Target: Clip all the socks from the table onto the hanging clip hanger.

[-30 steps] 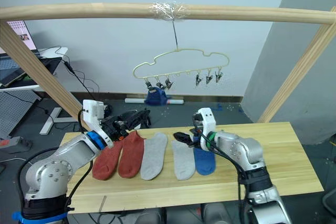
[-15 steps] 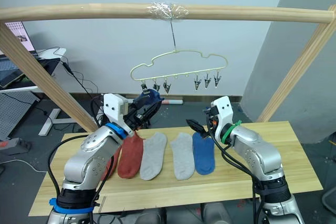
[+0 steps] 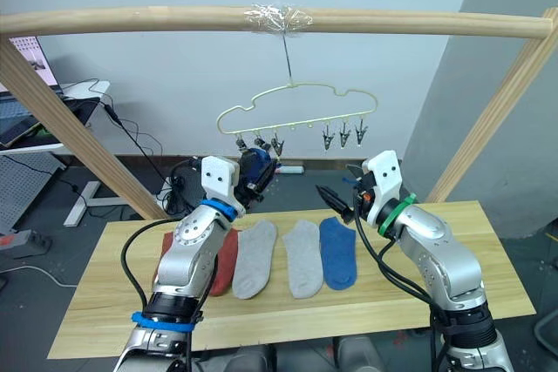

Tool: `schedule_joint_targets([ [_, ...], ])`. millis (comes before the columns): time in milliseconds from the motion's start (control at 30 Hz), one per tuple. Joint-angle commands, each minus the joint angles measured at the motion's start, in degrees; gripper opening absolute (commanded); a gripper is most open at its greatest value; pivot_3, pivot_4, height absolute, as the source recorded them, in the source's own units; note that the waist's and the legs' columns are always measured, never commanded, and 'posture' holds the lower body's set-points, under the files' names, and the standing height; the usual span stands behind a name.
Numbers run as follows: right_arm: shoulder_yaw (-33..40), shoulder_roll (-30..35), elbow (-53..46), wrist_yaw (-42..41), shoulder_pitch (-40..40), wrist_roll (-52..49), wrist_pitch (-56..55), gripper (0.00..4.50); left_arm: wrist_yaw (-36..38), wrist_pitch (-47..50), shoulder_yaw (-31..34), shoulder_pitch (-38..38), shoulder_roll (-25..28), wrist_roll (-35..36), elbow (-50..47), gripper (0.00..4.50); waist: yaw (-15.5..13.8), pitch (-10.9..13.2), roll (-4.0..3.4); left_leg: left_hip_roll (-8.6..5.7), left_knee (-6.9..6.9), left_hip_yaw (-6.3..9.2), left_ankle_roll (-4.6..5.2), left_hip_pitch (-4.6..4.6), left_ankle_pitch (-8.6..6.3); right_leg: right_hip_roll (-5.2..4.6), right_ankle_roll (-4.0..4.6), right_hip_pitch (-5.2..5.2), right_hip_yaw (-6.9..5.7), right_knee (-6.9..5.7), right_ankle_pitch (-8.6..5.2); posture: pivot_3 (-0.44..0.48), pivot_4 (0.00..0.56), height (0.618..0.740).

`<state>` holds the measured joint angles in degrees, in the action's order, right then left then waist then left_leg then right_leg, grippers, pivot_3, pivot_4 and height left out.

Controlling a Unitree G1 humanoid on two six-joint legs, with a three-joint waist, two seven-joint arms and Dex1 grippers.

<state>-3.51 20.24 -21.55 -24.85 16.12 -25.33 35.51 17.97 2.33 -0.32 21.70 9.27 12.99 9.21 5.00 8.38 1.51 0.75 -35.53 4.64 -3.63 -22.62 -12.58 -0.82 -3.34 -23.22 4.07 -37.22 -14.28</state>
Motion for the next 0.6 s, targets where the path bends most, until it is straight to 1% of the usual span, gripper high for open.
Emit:
schedule_joint_targets([
  [33, 1.24, 0.16, -3.31, 0.34, 0.01, 0.06, -0.69, 4.50, -0.87, -4.10, 1.16, 2.29, -0.47, -1.69, 2.72, 2.69, 0.07, 0.00, 0.00, 0.00, -0.06, 0.00, 0.00, -0.03, 0.00, 0.00, -0.02, 0.00, 0.00, 0.00, 0.01, -0.135, 0.116, 0.740],
  [167, 1.50, 0.26, -3.97, 0.65, -0.18, 0.03, -0.39, 4.50, -1.56, -7.15, 1.47, 4.09, -0.62, -3.29, 6.60, 2.69, 0.15, 0.00, 0.00, -0.01, -0.24, 0.00, 0.01, -0.09, 0.00, 0.00, -0.06, 0.01, 0.00, -0.03, 0.06, -0.139, 0.115, 0.740],
  [600, 1.98, 0.39, -4.68, 1.58, -0.16, -0.13, -0.11, 4.50, -2.21, -12.15, 2.87, 8.35, -1.35, -4.17, 13.73, 2.69, 0.71, 0.00, 0.00, -0.01, -0.42, 0.01, 0.01, -0.16, 0.00, 0.01, -0.15, 0.01, 0.01, -0.04, 0.18, -0.157, 0.110, 0.740],
])
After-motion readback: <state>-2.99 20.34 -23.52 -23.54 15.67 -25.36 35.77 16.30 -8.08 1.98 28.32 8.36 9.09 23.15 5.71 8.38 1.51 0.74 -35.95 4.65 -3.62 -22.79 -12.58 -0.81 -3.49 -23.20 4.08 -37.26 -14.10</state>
